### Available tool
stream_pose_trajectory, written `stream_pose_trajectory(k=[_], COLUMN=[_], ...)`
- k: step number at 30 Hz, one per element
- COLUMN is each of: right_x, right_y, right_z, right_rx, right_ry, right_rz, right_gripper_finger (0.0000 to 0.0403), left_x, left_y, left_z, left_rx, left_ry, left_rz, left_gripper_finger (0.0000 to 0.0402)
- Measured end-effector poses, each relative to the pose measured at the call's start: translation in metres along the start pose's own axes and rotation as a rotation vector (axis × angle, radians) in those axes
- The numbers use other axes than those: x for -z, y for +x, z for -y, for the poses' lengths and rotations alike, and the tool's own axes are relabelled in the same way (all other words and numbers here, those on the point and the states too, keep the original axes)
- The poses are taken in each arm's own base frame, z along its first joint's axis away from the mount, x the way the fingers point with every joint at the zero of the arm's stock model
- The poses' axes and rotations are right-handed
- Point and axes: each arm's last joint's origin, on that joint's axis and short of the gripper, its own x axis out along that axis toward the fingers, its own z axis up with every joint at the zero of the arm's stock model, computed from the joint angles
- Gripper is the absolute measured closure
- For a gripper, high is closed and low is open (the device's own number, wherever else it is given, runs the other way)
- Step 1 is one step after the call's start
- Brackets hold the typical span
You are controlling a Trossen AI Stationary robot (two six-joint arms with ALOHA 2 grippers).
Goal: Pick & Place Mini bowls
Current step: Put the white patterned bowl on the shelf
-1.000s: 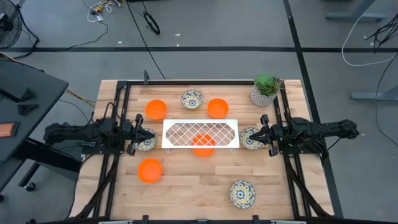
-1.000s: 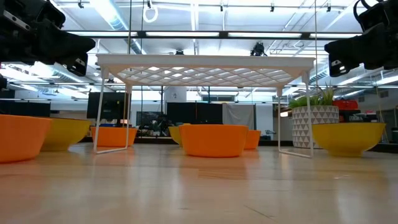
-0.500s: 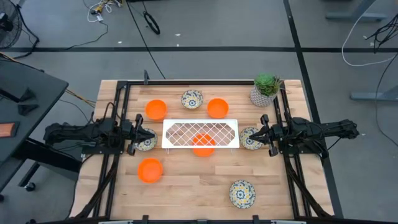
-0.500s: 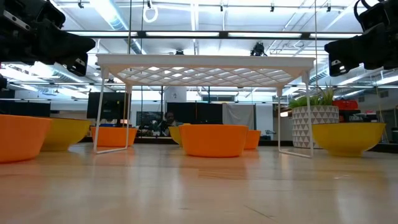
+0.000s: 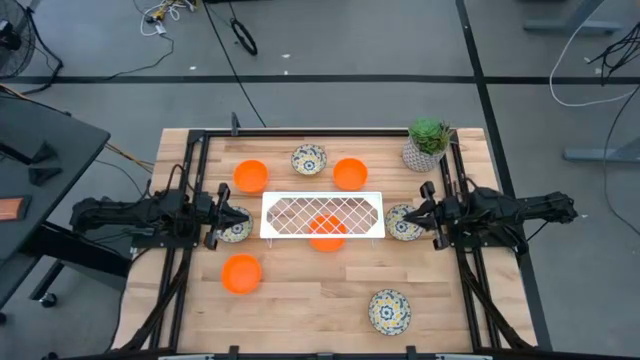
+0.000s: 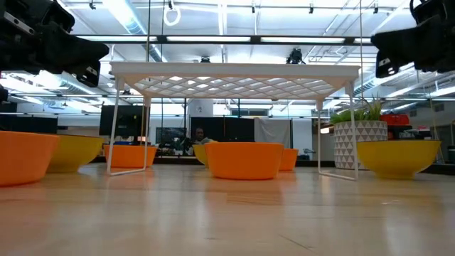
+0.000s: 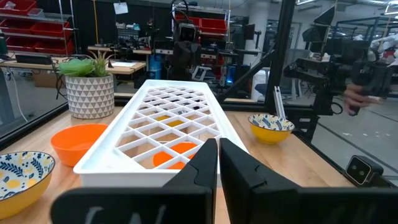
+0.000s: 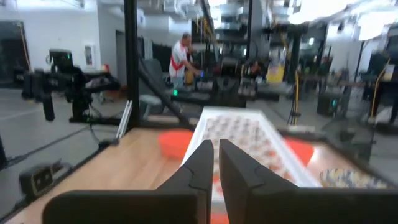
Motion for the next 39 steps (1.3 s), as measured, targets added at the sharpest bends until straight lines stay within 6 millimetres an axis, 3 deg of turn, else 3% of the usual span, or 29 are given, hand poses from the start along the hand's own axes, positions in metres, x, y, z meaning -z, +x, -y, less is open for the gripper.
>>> stream_pose_trajectory(k=[16, 24, 34, 39], right_x=[-0.042, -0.059, -0.081, -0.103], right_y=[-0.010, -0.020, -0.046, -0.056], right_z=[0.004, 0.005, 0.009, 0.010], right_rx=[0.104, 0.138, 0.252, 0.257], right_ry=[0.030, 0.016, 0.123, 0.167], right_rz=[0.452, 0.648, 1.003, 1.100], right_gripper_finger=[0.0372, 0.0399, 0.0401, 0.0402], left_x=[0.000, 0.000, 0.000, 0.000], left_y=[0.000, 0.000, 0.000, 0.000], left_z=[0.000, 0.000, 0.000, 0.000], left_rx=[0.000, 0.000, 0.000, 0.000], left_ry=[0.000, 0.000, 0.000, 0.000], left_rz=[0.000, 0.000, -0.001, 0.000], left_gripper_finger=[0.0378, 0.0378, 0.0378, 0.0378])
